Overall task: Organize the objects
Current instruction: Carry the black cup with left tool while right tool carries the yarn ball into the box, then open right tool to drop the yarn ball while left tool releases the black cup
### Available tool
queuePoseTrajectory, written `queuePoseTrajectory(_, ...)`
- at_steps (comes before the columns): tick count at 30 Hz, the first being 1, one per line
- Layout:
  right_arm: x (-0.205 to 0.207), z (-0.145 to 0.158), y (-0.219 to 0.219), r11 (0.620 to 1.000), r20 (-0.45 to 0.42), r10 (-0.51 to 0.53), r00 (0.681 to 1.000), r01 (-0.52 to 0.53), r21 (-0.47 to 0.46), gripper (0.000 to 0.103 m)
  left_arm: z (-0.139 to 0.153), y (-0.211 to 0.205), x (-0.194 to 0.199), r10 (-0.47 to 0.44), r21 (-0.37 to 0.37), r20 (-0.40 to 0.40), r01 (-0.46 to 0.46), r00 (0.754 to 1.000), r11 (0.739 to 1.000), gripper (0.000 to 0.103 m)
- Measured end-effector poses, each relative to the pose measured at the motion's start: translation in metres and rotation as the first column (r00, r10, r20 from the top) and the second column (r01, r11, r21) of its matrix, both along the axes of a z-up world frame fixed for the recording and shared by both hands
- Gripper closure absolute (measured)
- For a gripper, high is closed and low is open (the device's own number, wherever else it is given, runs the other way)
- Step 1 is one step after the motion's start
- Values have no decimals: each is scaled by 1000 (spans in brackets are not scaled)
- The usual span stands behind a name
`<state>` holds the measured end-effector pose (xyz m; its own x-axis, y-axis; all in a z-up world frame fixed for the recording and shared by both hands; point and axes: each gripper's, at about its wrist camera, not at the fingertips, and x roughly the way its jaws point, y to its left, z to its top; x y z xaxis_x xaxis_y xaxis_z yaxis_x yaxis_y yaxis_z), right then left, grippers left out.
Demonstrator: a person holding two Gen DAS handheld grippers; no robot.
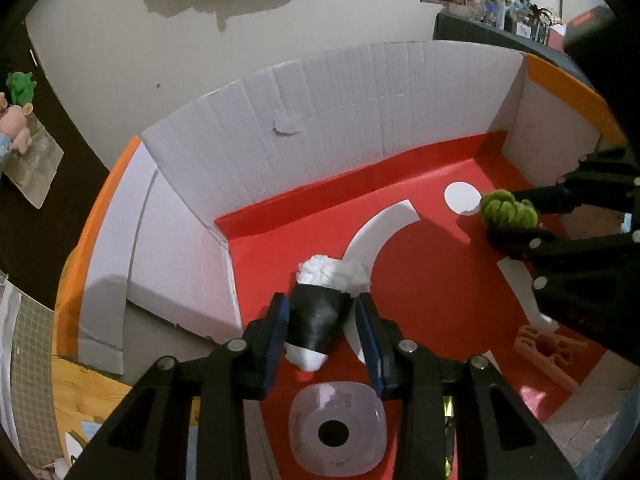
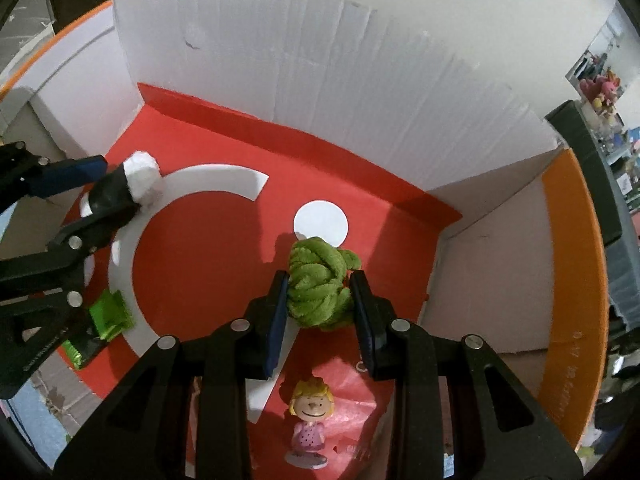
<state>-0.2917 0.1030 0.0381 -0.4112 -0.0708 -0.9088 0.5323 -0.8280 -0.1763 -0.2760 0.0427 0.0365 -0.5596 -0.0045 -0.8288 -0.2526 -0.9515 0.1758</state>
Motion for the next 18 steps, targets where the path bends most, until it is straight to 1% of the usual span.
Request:
queuePoseTrajectory(6, 3, -1, 7, 1000, 8, 0, 1000, 0, 3, 74, -3, 1, 2, -6, -16, 20, 6, 1000, 1000, 65)
queuePoseTrajectory(9, 4, -1, 10, 1000, 8, -1, 1000, 1, 2, 73, -4, 2, 5, -14, -28, 26, 15, 1000, 999, 61)
queuePoseTrajectory(15, 9, 0, 19, 1000, 4, -5, 1000, 5, 4, 72, -4, 0, 12, -15, -26, 27, 16, 1000, 1000, 60)
queuePoseTrajectory(16, 10, 0, 20, 1000, 1, -6, 1000, 6, 5, 68, -4, 0, 14, -16, -24, 27, 17, 999, 1000, 59)
queuePoseTrajectory(17, 12, 1, 22, 1000, 0, -5, 1000, 5, 7, 62, -4, 0, 15, -18, -22, 28, 18, 999, 1000, 58)
queuePoseTrajectory(18, 13, 1, 23, 1000, 0, -2, 1000, 2, 2, 46, -4, -1, 16, -20, -21, 28, 20, 999, 1000, 57)
